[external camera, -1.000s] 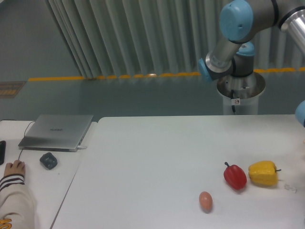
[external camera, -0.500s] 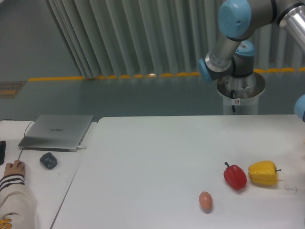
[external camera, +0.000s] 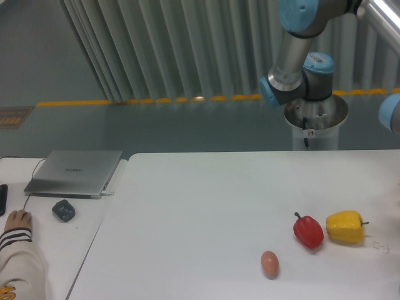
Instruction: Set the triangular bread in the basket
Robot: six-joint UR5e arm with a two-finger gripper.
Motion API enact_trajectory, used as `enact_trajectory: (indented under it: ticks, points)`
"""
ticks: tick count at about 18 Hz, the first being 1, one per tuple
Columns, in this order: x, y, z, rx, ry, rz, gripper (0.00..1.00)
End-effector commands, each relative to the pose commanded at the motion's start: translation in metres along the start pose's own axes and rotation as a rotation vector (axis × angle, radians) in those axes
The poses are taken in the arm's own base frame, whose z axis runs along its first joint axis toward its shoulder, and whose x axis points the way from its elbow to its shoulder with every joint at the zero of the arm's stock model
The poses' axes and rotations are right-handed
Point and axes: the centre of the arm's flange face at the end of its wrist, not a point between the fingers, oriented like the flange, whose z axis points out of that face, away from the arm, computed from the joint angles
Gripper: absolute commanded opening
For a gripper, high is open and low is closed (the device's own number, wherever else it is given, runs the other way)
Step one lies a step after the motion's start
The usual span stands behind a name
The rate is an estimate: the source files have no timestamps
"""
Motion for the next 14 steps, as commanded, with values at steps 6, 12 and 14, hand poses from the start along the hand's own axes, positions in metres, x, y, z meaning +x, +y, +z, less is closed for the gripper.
enact_trajectory:
  ticks: [6, 12, 14]
  points:
    - [-0.015, 0.060, -0.023, -0.016, -0.020, -0.068, 0.00]
    - [-0.028, 0.166, -0.022, -0.046, -0.008, -0.007, 0.02]
    - [-0.023, 0.199, -0.028, -0.054, -0.007, 0.032, 0.20]
